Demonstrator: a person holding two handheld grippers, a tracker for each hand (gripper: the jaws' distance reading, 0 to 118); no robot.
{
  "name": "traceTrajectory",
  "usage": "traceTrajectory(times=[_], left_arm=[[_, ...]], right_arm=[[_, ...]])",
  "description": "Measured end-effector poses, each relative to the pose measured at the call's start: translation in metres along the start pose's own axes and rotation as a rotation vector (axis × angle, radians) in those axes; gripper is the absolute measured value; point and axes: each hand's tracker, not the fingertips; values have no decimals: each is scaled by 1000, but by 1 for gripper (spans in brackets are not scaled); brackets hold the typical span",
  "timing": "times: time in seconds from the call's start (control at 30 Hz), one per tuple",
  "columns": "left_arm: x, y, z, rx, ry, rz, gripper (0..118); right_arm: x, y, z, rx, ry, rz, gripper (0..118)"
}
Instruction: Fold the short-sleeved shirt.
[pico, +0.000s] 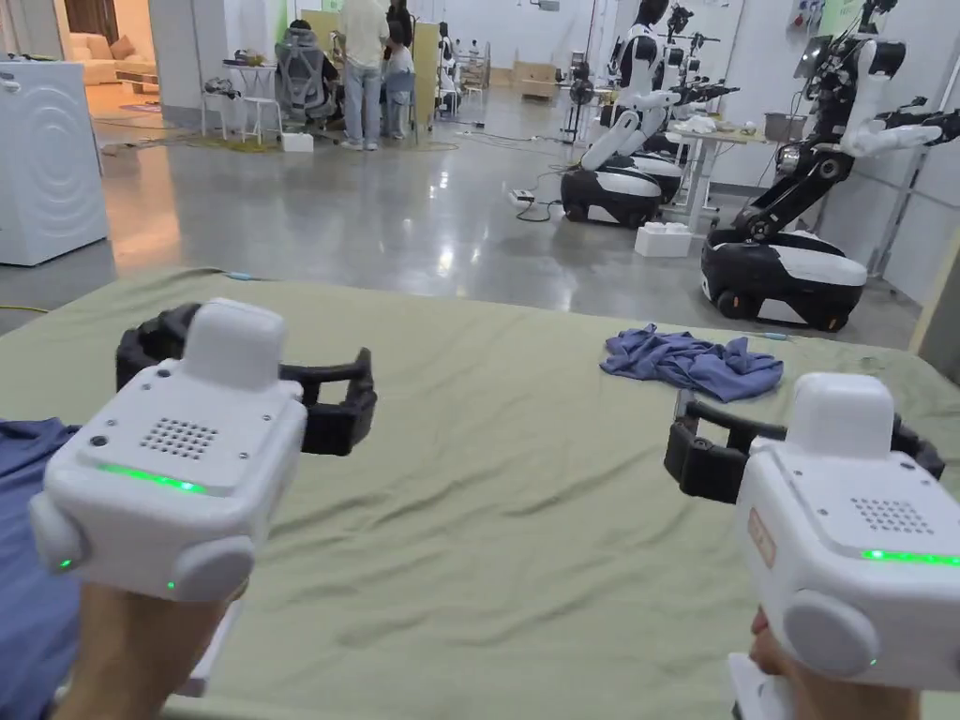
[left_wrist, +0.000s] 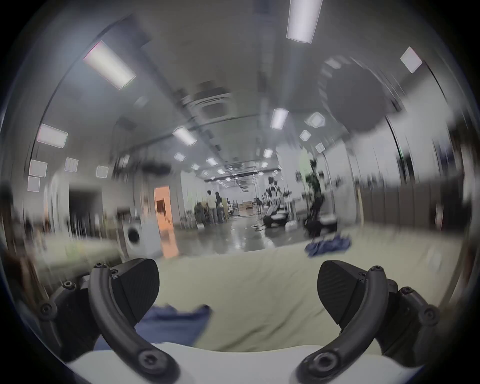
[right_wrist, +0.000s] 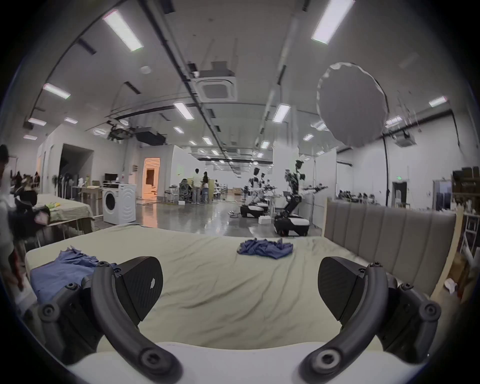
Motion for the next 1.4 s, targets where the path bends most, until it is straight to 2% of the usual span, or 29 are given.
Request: traceTrajectory(times=[0.07,0.13,0.23,0.43,0.8,1.07,1.4], left_arm=[[1,-11,4,2,65,82,118],[1,-19,4,-11,74,32,118],[5,-30,4,-57,61,-52,118],[1,-29,7,-74,75,-15,118],[2,-23,7,-87,41,-93,118],[3,-16,9,-77,26,-111,118],[6,-6,3,-47,3,-110,118]], right_arm=[[-11,-14,2,-10,13,63,118],[-13,-22,4,-30,38,65,118],[-18,-27,6,-28,9,94,118],[-12,-27,6,-56,10,37,118],[-13,-16,12,-37,7,49,118],[-5,-9,14,-33,-4,2,118],[-7,-3,19,14,-16,35,118]])
